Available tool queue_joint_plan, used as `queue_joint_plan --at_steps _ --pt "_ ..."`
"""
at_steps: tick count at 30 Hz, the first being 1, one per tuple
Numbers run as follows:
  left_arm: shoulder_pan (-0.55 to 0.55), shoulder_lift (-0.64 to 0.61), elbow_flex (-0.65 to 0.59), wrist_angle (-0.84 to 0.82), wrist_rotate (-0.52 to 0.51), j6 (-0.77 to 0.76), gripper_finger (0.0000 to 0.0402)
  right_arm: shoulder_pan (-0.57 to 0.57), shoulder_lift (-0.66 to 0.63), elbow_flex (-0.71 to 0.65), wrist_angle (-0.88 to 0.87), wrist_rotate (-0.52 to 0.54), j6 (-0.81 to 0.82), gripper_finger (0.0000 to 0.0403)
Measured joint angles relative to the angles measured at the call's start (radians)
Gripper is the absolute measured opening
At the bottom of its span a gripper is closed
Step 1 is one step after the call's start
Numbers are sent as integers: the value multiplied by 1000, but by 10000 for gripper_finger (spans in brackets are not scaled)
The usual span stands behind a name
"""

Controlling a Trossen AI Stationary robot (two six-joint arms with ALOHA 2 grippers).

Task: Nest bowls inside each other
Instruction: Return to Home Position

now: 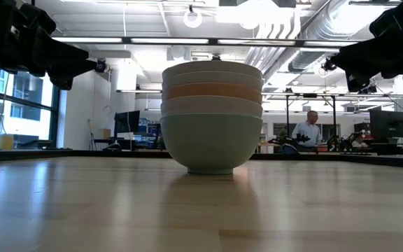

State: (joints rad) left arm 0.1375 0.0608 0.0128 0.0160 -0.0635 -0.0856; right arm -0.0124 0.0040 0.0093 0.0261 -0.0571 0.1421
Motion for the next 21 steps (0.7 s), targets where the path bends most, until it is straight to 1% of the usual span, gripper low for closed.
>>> queue_joint_plan --at_steps 8,14,21 --pt "0 0 0 0 0 0 165 0 0 0 -3 -6 17 110" --pt "0 0 0 0 0 0 165 0 1 0 3 -55 15 110" --pt "0 0 0 0 0 0 165 0 10 0 4 -58 -81 110"
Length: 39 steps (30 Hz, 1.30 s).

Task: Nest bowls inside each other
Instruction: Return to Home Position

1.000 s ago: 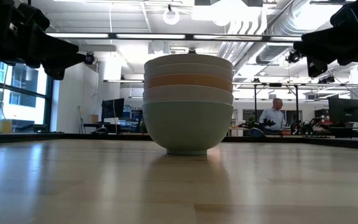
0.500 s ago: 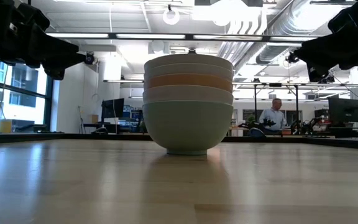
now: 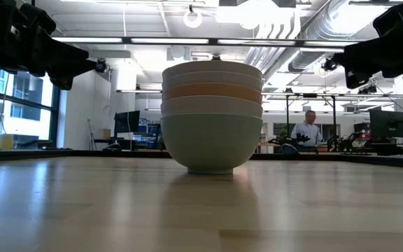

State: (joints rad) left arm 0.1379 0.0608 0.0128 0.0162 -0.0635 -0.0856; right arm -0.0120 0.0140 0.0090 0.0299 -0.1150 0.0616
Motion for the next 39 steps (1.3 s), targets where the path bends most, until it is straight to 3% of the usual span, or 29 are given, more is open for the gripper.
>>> queue_joint_plan --at_steps 39 --pt "0 0 0 0 0 0 165 0 52 -1 0 4 0 110"
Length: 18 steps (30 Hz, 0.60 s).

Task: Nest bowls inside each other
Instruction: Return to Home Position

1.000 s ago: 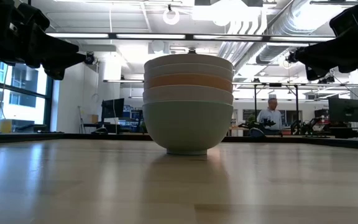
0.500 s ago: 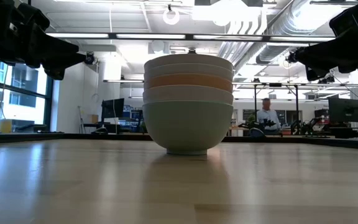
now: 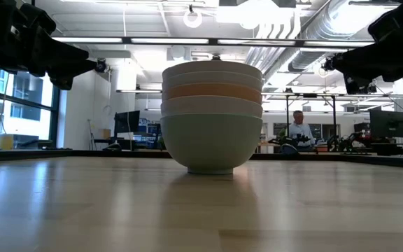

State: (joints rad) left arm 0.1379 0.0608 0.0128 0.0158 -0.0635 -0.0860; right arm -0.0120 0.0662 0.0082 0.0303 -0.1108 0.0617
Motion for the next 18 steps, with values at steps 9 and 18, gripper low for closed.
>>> queue_joint_plan --at_steps 9,18 --pt "0 0 0 0 0 0 165 0 0 0 0 -3 195 110" --pt "0 0 0 0 0 0 165 0 0 0 0 -3 115 110"
